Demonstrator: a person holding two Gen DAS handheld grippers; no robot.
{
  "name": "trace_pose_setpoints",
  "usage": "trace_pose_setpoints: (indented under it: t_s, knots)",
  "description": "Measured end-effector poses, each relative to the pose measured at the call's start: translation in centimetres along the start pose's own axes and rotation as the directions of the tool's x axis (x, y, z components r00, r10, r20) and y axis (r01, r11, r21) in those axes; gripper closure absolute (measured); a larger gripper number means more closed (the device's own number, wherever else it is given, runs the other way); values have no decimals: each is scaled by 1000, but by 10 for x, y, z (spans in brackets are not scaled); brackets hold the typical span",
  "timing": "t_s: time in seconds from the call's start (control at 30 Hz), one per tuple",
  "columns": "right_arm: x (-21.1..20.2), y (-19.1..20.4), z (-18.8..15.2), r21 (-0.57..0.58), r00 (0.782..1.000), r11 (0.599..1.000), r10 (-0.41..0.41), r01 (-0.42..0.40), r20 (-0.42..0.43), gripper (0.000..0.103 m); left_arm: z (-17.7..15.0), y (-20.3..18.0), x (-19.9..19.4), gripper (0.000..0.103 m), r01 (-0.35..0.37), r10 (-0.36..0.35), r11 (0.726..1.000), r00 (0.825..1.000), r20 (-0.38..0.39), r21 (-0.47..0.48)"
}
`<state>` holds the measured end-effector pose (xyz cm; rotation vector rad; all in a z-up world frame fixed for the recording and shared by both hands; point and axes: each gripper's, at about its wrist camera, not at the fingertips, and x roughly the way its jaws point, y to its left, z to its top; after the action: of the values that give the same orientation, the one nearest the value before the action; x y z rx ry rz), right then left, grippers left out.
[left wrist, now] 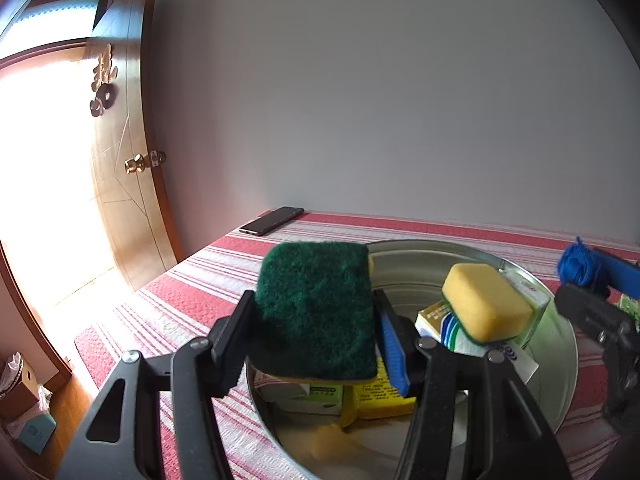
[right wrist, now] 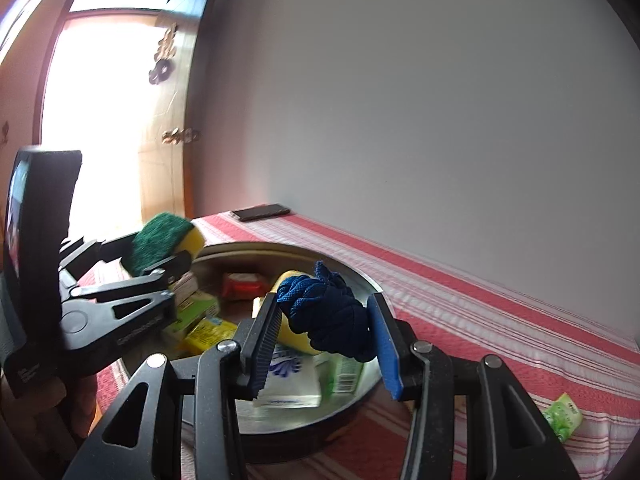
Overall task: Organize objects
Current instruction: 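Lift and carry the scouring pad and blue cloth over the silver tin, then open the right tool dropping the blue cloth while the left tool releases the scouring pad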
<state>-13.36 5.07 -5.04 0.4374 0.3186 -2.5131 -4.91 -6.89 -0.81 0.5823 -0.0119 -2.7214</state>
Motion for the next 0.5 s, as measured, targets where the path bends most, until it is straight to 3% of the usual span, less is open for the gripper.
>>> trace_pose_setpoints:
  t_s: [0.5]
  knots:
    - [25, 25, -4, -36, 998, 999, 31, -32, -47, 56, -2, 11, 11, 46, -11, 11, 1000, 1000, -29, -15]
